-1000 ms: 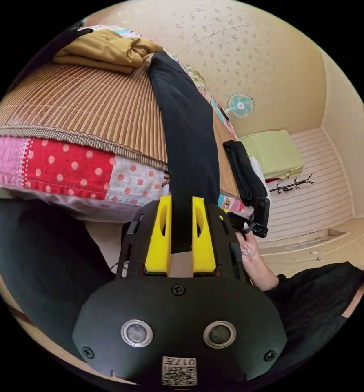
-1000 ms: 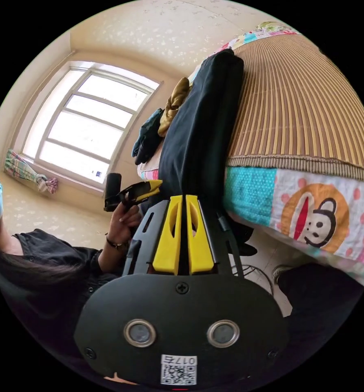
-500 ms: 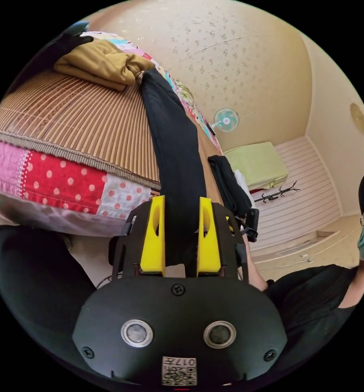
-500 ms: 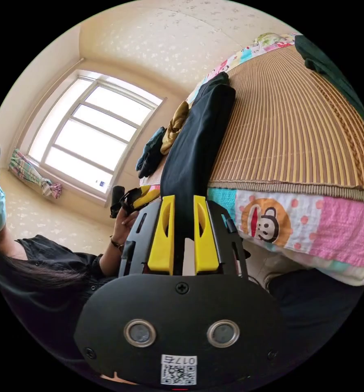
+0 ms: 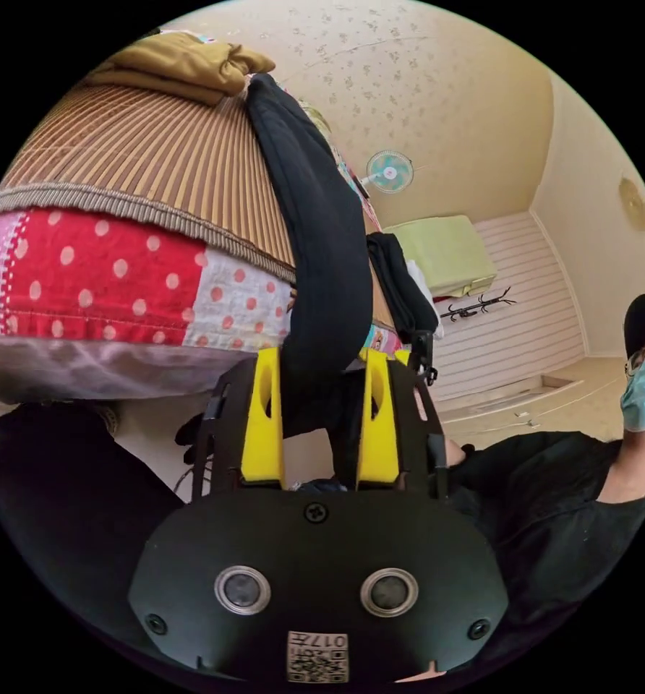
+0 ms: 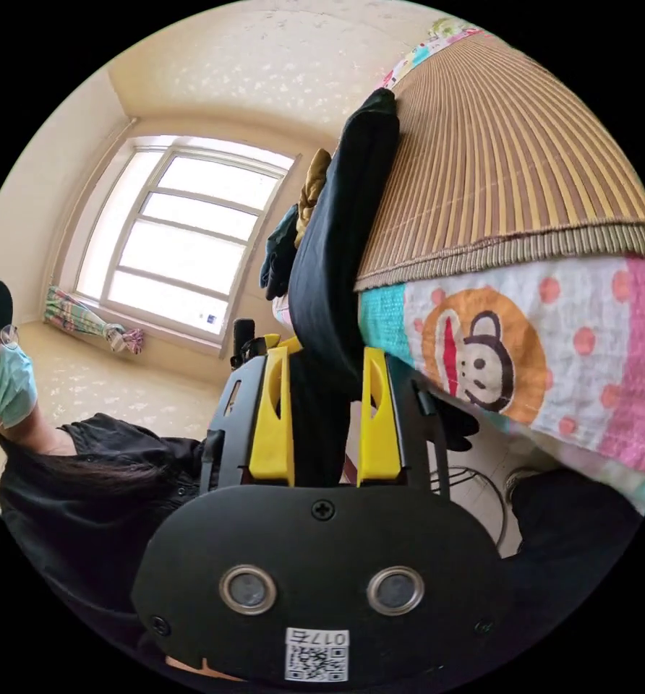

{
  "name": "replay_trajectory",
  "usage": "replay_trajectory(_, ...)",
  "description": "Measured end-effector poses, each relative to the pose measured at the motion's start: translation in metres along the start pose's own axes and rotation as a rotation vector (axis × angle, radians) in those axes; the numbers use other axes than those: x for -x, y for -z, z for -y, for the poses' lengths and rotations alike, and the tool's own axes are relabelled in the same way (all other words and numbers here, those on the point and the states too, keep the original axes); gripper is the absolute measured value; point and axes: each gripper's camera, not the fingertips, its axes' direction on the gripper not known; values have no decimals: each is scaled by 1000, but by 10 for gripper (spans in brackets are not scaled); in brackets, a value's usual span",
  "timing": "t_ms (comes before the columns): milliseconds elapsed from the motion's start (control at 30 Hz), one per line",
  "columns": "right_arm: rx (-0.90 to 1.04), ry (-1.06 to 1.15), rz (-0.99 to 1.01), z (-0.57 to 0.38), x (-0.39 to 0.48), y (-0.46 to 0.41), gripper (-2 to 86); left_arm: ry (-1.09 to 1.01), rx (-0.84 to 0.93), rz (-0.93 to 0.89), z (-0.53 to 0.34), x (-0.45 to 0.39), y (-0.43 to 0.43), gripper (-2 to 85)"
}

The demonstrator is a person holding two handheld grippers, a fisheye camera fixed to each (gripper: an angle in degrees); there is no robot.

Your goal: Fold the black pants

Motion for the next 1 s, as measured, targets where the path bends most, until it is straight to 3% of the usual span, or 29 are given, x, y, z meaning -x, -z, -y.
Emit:
replay_trajectory(267, 86, 71, -83, 0, 7, -30, 94, -12, 101, -4, -13, 19, -15, 101)
replay_trajectory(467, -28, 125, -211, -36, 14, -6, 113, -164, -45, 143, -53, -9, -4, 122)
replay_trajectory(633, -22, 210, -145, -41, 18, -49, 127, -191, -51, 144, -72, -5, -27, 127)
replay_trajectory(767, -60, 247, -231, -67, 21, -78, 104, -205, -42, 182, -103, -4, -41, 109)
replay_trajectory(867, 22, 170, -182, -79, 3, -75, 62, -234, 20, 256, -123, -13, -48, 73)
replay_trajectory(933, 51, 164, -113, -87, 10, -65, 47, -305, 55, 162, -135, -31, -44, 55)
replay_trajectory(1000, -41, 349, -14, -109, 68, -31, 35, -479, -83, -40, -160, -85, -2, 51)
